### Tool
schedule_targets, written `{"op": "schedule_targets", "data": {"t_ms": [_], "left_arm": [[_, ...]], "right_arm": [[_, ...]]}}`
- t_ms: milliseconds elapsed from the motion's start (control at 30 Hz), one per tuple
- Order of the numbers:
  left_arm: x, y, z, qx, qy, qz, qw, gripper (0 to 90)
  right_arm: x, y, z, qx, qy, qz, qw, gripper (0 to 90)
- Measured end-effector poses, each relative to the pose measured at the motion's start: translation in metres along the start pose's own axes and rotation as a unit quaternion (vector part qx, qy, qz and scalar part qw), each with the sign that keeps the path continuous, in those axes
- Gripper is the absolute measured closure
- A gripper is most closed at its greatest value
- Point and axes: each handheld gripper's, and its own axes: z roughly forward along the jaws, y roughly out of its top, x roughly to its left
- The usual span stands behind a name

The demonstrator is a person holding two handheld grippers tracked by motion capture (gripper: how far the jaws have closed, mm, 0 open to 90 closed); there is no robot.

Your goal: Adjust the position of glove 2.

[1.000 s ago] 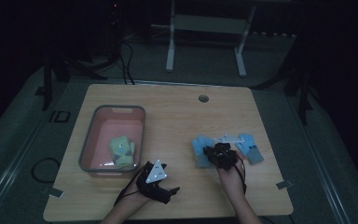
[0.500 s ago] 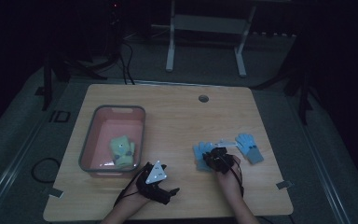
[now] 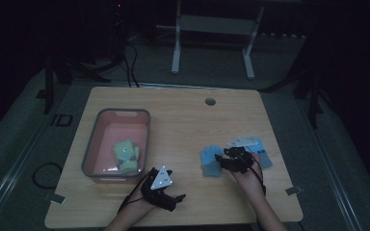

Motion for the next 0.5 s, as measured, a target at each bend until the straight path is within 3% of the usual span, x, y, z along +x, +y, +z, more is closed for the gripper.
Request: {"op": "schedule_targets", "data": {"t_ms": [100,300,500], "left_arm": [[0.0,0.0,0.0,-0.001,0.0,-0.001,1.0,6.3],[-0.001,0.0,0.001,0.001,0.0,0.001,1.0,6.3],[-0.001,0.0,0.0,-0.001,0.0,0.001,1.0,6.3]], "right_arm": [[-0.013,-0.002,-0.008,0.002,-0.008,-0.008,0.9999,51.8],[-0.044,-0.01,-0.024,-0.008,-0.002,-0.014,0.9999,55.4],[-0.073,-0.019,-0.036,-0.007,-0.012,-0.004,0.9999,59.0]]}}
